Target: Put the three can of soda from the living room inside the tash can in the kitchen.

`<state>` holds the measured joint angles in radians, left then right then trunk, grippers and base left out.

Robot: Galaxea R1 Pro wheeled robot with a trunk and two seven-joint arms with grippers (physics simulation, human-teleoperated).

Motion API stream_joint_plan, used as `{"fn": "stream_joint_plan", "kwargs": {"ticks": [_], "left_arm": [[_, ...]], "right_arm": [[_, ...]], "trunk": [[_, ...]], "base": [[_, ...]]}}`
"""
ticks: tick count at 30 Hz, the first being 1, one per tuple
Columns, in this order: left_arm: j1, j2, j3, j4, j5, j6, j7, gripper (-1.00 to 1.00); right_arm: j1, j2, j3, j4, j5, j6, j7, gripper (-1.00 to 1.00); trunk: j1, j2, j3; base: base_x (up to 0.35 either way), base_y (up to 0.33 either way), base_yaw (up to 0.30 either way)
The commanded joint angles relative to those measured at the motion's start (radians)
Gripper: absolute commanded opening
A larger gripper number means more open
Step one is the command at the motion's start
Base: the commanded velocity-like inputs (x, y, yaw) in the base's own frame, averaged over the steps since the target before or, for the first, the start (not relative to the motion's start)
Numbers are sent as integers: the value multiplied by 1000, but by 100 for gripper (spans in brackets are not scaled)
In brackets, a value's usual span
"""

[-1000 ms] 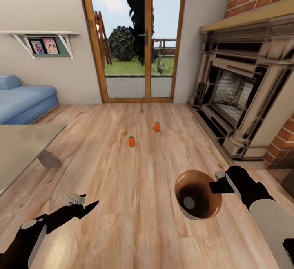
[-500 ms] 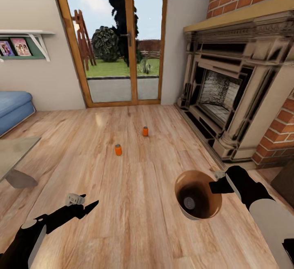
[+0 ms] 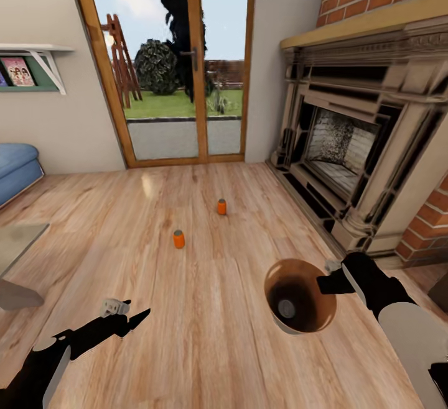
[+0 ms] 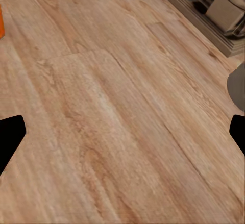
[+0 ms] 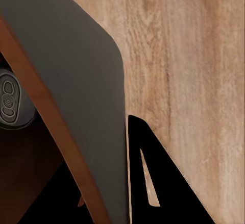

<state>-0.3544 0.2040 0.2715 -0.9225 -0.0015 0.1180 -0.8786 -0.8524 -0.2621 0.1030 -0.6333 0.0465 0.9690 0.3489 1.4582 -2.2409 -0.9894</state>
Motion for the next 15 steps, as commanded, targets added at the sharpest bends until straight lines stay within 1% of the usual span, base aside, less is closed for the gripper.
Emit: {"fn": "stream_joint_plan", "kwargs": {"ticks": [1,4,7,15], "left_arm": [[0,0,0,0,0,0,0,100],[0,0,0,1,0,-1,1,100],[0,-1,-1,1,1,-1,2,100],[0,-1,0,1,1,-1,3,100]], "right_arm": [[-1,1,-1,0,-15,2,3,-100],[-1,6,-2,0,-14,2,2,-100],[-1,7,-1,0,-14,2,2,-100],[-1,7,-1,0,-14,2,2,-100]], "trunk": [[0,0,0],[0,0,0],[0,0,0],[0,0,0]], "base": [[263,187,-1],[280,159,0],[304,86,0],[321,18,0]]}}
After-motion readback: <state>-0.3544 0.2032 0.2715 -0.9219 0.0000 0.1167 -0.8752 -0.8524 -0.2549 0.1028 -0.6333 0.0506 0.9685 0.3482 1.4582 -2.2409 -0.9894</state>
